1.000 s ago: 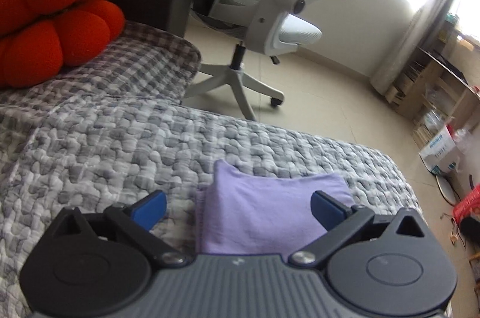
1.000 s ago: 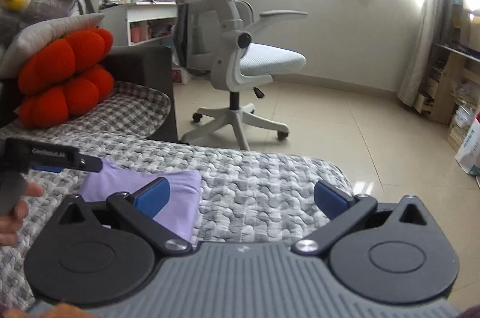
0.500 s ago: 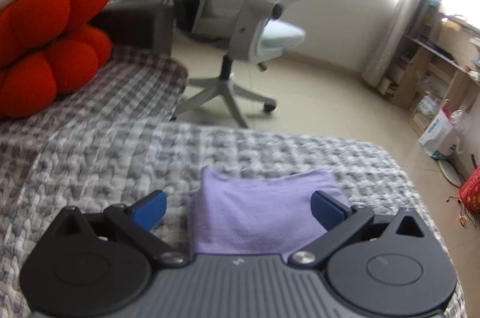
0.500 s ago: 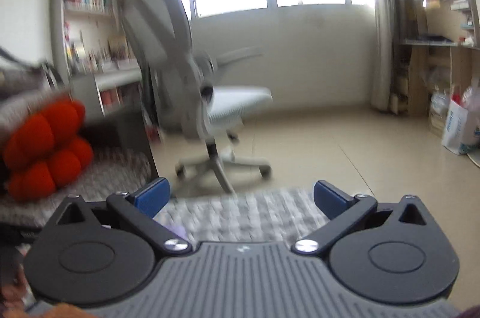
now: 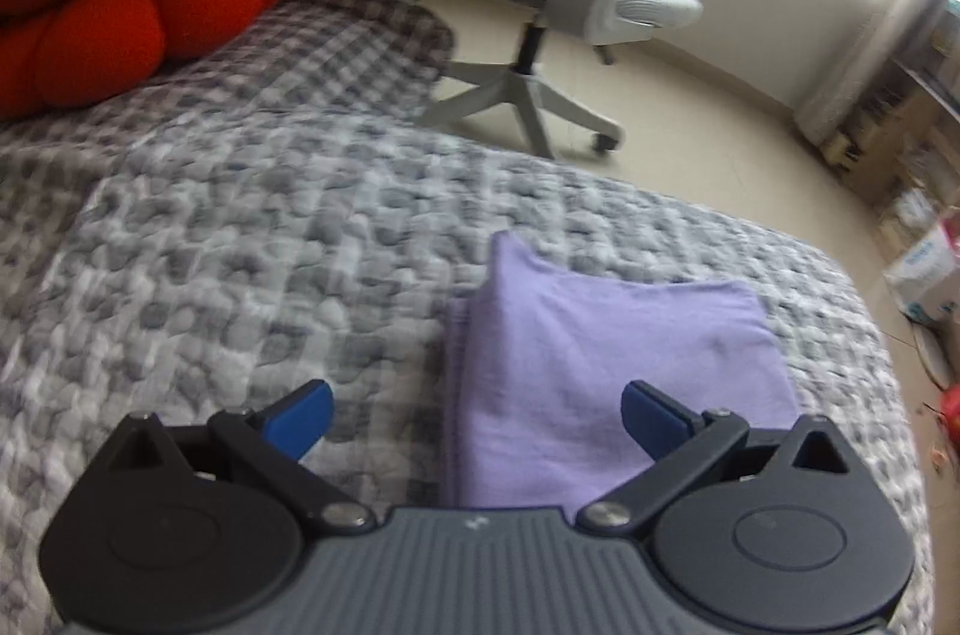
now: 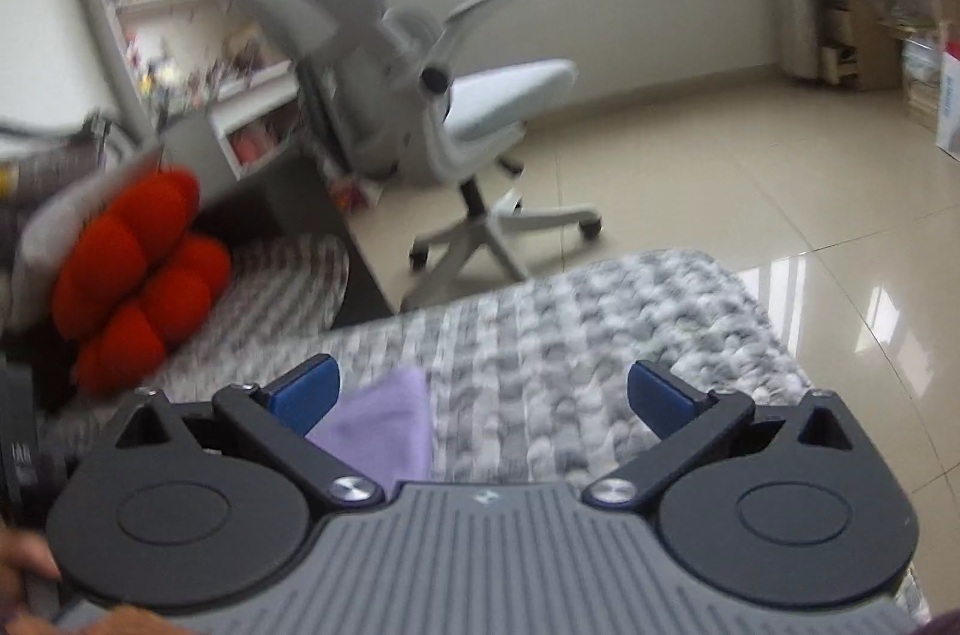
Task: Fold clothes
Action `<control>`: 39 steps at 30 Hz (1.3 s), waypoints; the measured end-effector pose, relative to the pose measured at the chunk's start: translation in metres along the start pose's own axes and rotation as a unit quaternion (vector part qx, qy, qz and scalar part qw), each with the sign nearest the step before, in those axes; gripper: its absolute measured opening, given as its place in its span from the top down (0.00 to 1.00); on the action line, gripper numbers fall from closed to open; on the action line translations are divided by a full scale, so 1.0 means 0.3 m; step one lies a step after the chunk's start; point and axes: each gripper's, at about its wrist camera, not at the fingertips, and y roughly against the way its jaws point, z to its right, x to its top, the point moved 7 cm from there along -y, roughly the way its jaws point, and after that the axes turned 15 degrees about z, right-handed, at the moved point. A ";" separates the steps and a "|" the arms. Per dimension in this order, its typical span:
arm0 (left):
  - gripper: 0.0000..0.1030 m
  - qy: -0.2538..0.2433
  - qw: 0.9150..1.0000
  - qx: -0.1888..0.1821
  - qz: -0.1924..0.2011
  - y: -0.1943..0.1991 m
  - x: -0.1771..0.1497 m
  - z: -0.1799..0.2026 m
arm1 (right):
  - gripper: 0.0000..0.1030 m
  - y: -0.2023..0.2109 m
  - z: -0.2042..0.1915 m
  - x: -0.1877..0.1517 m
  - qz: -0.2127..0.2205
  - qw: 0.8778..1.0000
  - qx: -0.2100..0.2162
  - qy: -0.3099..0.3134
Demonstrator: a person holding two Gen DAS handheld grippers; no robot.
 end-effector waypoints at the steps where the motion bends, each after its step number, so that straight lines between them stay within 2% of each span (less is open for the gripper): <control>1: 0.01 -0.007 1.000 0.001 -0.003 -0.001 -0.002 0.005 | 0.00 -0.002 -0.009 -0.006 -0.007 1.000 0.005 0.009; 6: 0.01 -0.019 1.000 -0.012 -0.007 0.009 -0.006 0.036 | 0.00 -0.024 -0.037 -0.038 -0.041 0.999 0.029 -0.005; 8: 0.01 -0.007 0.999 -0.030 -0.013 0.012 -0.009 0.048 | 0.00 -0.039 -0.048 -0.058 -0.058 0.998 0.034 -0.012; 13: 0.01 0.008 0.999 -0.043 -0.014 0.021 -0.010 0.055 | 0.01 -0.052 -0.069 -0.094 -0.060 0.998 0.008 0.034; 15: 0.01 0.009 0.999 -0.049 -0.013 0.025 -0.006 0.060 | 0.07 -0.057 -0.064 -0.102 -0.058 0.997 -0.007 0.048; 18: 0.05 -0.002 0.999 -0.049 -0.002 0.034 0.000 0.063 | 0.26 -0.069 -0.037 -0.117 -0.067 0.996 -0.028 0.045; 20: 0.11 -0.010 0.999 -0.046 0.002 0.037 0.003 0.061 | 0.47 -0.079 -0.021 -0.134 -0.079 0.996 -0.028 0.039; 22: 0.22 -0.016 0.999 -0.044 -0.002 0.036 0.003 0.057 | 0.60 -0.086 -0.013 -0.142 -0.088 0.995 -0.022 0.031; 23: 0.27 -0.017 0.999 -0.045 -0.005 0.035 0.002 0.056 | 0.63 -0.087 -0.009 -0.146 -0.092 0.995 -0.020 0.026; 24: 0.37 -0.018 0.999 -0.046 -0.008 0.034 0.001 0.055 | 0.71 -0.091 -0.011 -0.147 -0.096 0.995 -0.016 0.023; 25: 0.43 -0.017 0.999 -0.050 -0.010 0.034 0.001 0.057 | 0.85 -0.096 -0.014 -0.148 -0.100 0.995 -0.012 0.020; 28: 0.50 -0.017 0.998 -0.054 -0.012 0.033 0.001 0.059 | 0.88 -0.108 -0.039 -0.155 -0.108 0.994 0.007 0.018; 30: 0.51 -0.022 0.999 -0.046 -0.014 0.025 -0.006 0.054 | 0.91 -0.118 -0.074 -0.169 -0.114 0.993 0.025 0.028; 34: 0.54 -0.021 0.999 -0.040 -0.028 0.005 -0.029 0.037 | 0.91 -0.139 -0.144 -0.204 -0.128 0.989 0.055 0.046; 39: 0.54 -0.022 0.998 -0.046 -0.026 0.001 -0.034 0.032 | 0.92 -0.152 -0.160 -0.267 -0.177 0.980 0.052 0.070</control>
